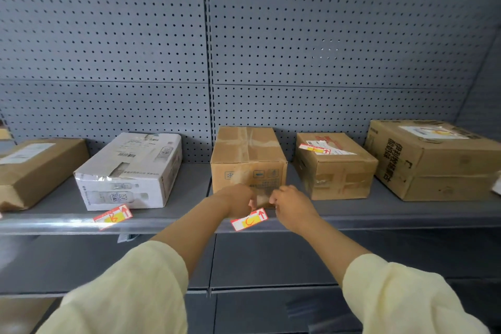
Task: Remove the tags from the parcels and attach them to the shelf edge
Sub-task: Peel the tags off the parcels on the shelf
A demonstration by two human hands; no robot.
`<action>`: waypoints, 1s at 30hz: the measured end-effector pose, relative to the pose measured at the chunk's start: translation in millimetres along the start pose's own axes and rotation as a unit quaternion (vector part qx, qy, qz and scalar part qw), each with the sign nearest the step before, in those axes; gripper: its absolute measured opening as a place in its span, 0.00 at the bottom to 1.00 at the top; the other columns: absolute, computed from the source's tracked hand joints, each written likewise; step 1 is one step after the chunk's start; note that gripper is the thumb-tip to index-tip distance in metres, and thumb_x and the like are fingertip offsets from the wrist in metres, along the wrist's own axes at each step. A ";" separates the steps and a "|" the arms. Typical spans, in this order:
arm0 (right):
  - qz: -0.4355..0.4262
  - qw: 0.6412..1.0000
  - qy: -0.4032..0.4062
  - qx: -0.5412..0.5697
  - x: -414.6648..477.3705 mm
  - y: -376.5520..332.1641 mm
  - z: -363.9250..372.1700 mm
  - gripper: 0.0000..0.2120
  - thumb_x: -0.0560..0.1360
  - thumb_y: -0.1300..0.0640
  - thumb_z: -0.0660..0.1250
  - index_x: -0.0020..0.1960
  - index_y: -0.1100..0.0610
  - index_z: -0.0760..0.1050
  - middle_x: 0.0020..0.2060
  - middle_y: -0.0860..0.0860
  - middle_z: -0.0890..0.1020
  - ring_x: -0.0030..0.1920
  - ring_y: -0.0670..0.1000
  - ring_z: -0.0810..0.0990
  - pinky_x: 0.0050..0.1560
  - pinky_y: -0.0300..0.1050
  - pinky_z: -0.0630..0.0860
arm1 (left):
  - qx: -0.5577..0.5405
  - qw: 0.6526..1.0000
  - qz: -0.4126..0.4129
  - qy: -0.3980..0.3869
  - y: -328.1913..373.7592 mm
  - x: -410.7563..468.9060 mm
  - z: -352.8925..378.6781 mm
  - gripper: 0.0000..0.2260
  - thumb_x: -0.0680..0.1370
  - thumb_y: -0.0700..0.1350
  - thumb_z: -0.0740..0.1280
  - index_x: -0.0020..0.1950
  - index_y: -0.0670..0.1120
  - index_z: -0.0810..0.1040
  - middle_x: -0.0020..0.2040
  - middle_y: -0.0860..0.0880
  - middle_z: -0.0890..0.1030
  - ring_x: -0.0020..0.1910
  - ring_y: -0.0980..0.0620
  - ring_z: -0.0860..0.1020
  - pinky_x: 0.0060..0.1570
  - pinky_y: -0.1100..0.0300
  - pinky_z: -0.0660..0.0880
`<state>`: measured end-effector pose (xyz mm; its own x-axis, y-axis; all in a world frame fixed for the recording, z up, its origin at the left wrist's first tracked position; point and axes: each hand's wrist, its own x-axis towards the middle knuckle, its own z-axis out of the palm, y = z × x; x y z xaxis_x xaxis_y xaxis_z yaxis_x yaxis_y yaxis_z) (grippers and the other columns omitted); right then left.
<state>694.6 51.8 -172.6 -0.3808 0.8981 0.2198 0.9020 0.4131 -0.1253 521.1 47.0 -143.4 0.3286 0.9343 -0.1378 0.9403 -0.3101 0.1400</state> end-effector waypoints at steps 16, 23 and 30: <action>0.144 0.988 0.036 -0.051 -76.1 119.6 -74.9 0.13 0.73 0.65 0.61 0.56 0.59 0.76 0.55 0.57 0.77 0.58 0.58 0.72 0.55 0.50 0.73 | 0.012 0.990 0.137 0.025 150.8 70.9 -40.2 0.14 0.77 0.39 0.61 0.61 0.47 0.79 0.63 0.47 0.79 0.62 0.47 0.76 0.62 0.56 0.72; 0.188 0.980 0.039 -0.058 -149.1 220.3 -116.4 0.13 0.75 0.62 0.61 0.58 0.56 0.77 0.57 0.56 0.78 0.60 0.58 0.72 0.59 0.50 0.73 | 0.102 0.974 0.197 0.056 281.7 89.0 -40.8 0.13 0.79 0.42 0.59 0.62 0.47 0.77 0.60 0.45 0.78 0.59 0.45 0.76 0.53 0.56 0.70; 0.237 0.969 0.022 -0.067 -205.5 310.7 -141.3 0.12 0.75 0.63 0.60 0.56 0.58 0.78 0.56 0.58 0.79 0.60 0.58 0.72 0.57 0.52 0.75 | 0.107 0.970 0.219 0.012 386.9 125.4 -17.7 0.15 0.79 0.40 0.58 0.65 0.45 0.74 0.62 0.42 0.78 0.60 0.43 0.76 0.55 0.54 0.72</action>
<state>1081.9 -25.7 -120.0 0.0880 0.9740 0.2089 0.9930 -0.0691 -0.0962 924.5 47.3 -89.2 0.7002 0.7086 -0.0869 0.7094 -0.7043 -0.0267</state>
